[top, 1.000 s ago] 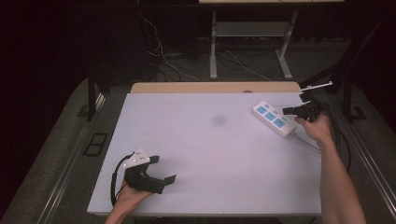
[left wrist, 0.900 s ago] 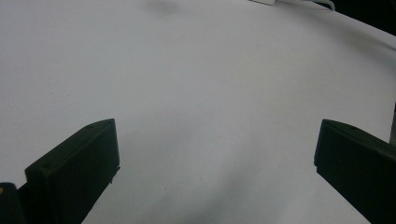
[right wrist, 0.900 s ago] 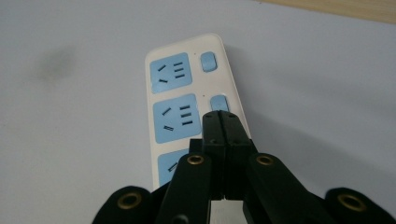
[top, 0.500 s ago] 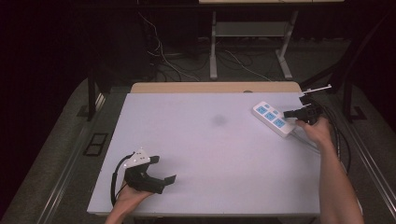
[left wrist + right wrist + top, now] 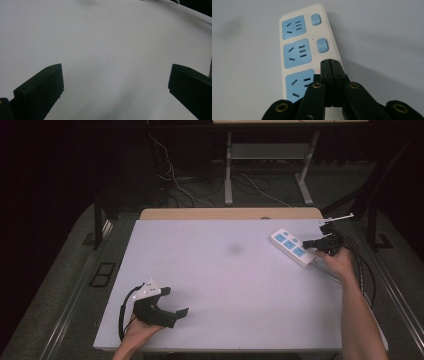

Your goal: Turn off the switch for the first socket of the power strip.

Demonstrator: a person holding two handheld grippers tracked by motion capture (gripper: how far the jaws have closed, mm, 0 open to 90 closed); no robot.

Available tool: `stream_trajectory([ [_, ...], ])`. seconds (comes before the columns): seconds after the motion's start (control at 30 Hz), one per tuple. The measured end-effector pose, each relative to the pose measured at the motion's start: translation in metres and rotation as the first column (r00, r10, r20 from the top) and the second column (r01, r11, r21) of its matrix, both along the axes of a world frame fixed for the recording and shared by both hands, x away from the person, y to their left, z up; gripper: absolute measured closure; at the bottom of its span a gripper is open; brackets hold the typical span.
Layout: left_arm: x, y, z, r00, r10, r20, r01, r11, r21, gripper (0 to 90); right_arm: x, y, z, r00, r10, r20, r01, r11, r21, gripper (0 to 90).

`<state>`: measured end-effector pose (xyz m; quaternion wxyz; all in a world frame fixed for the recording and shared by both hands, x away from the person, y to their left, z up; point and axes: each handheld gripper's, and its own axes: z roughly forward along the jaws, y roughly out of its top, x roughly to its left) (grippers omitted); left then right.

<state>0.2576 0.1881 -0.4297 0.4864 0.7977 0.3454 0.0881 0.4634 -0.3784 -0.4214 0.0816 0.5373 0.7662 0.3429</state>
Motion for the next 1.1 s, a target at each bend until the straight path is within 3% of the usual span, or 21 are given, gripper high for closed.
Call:
stream_trajectory([
  [0.2,-0.0002,-0.001,-0.0001,1.0,-0.002,-0.001,0.002,1.0,0.003,0.0,-0.0013,0.0031,0.0014,0.9999,0.008,0.012,-0.007,0.999,-0.043,90.0],
  [0.47,-0.0003,-0.0011,-0.0002,1.0,-0.004,-0.003,0.004,1.0,0.002,0.0,-0.0033,-0.0008,-0.0016,0.9998,-0.009,0.018,0.009,1.0,0.002,90.0],
  [0.87,-0.0001,-0.0015,-0.0011,1.0,-0.005,-0.005,0.005,1.0,0.002,0.0,-0.0062,-0.0011,-0.0038,0.9991,-0.019,0.038,0.019,1.0,0.009,90.0],
  [1.1,-0.0005,-0.0002,-0.0005,1.0,0.001,-0.004,-0.001,1.0,-0.002,0.0,-0.0046,-0.0021,-0.0044,0.9995,-0.026,0.02,0.026,0.999,0.021,90.0],
])
